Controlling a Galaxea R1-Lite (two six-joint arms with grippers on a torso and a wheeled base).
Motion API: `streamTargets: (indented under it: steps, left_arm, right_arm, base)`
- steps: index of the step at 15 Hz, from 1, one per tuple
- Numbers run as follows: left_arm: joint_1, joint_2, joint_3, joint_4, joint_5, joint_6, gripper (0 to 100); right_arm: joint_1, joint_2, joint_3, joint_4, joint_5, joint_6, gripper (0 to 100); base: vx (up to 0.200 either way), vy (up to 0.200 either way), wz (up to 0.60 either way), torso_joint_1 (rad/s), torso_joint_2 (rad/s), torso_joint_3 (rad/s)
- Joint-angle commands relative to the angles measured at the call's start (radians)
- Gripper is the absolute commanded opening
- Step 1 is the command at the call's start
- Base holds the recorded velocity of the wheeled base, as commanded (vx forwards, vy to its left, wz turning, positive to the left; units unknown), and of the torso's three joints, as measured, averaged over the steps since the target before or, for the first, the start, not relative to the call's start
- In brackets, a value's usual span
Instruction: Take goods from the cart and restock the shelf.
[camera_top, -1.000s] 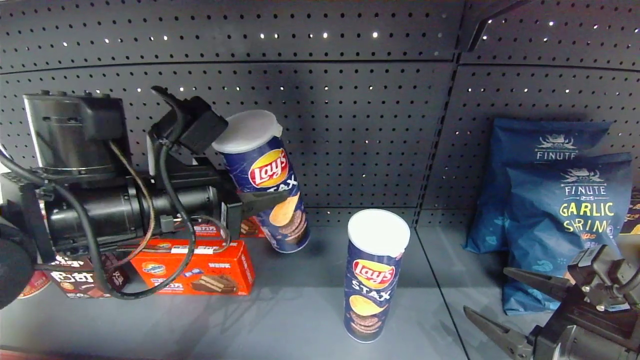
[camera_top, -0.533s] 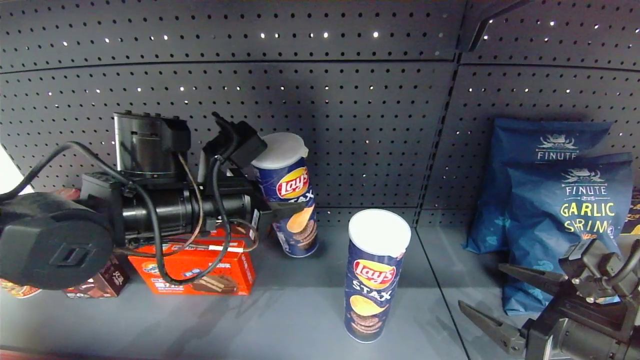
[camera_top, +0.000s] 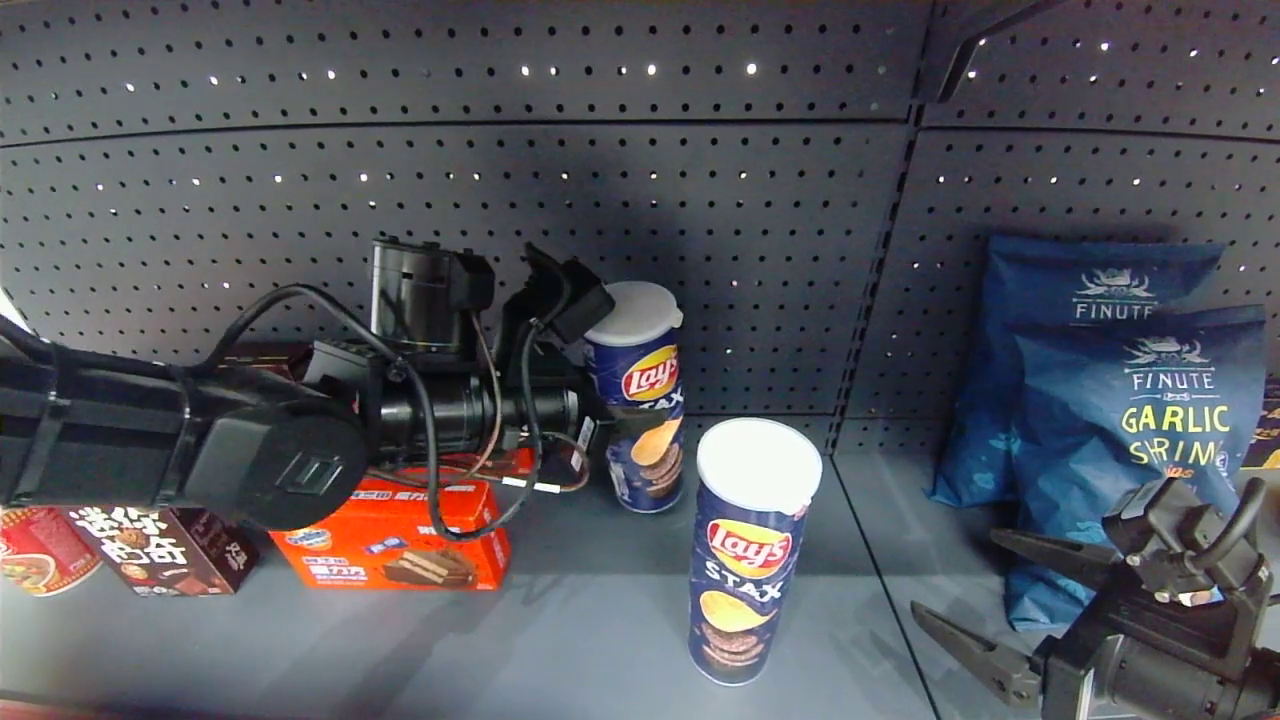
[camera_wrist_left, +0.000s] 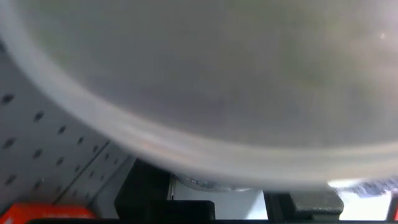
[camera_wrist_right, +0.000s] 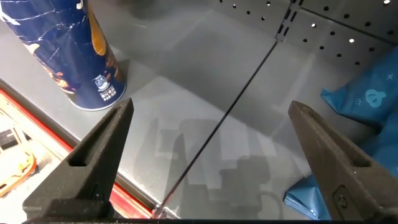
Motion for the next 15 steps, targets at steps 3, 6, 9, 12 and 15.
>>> streamTargets:
  steps: [3, 6, 9, 12, 15]
  left_arm:
    - [-0.018, 0.085, -0.072, 0.002, -0.002, 0.0, 0]
    - [-0.018, 0.119, -0.089, 0.002, -0.002, 0.0, 0]
    - [-0.018, 0.131, -0.092, 0.001, -0.002, 0.0, 0]
    - [-0.014, 0.137, -0.092, 0.002, -0.025, -0.001, 0]
    - [-0.012, 0.131, -0.104, 0.06, -0.03, -0.001, 0]
  right_arm:
    - [-0.001, 0.002, 0.0, 0.001, 0.001, 0.0, 100]
    - [-0.007, 0.005, 0.0, 0.001, 0.001, 0.0, 100]
    - [-0.007, 0.005, 0.0, 0.001, 0.001, 0.0, 100]
    - [-0.007, 0.006, 0.002, 0.001, 0.001, 0.0, 100]
    - [-0.009, 0.011, 0.0, 0.0, -0.001, 0.0, 100]
  base:
    - [0.0, 0.0, 0.0, 0.0, 0.0, 0.0]
    - [0.0, 0.0, 0.0, 0.0, 0.0, 0.0]
    - [0.0, 0.0, 0.0, 0.0, 0.0, 0.0]
    - [0.0, 0.0, 0.0, 0.0, 0.0, 0.0]
    - [0.0, 0.0, 0.0, 0.0, 0.0, 0.0]
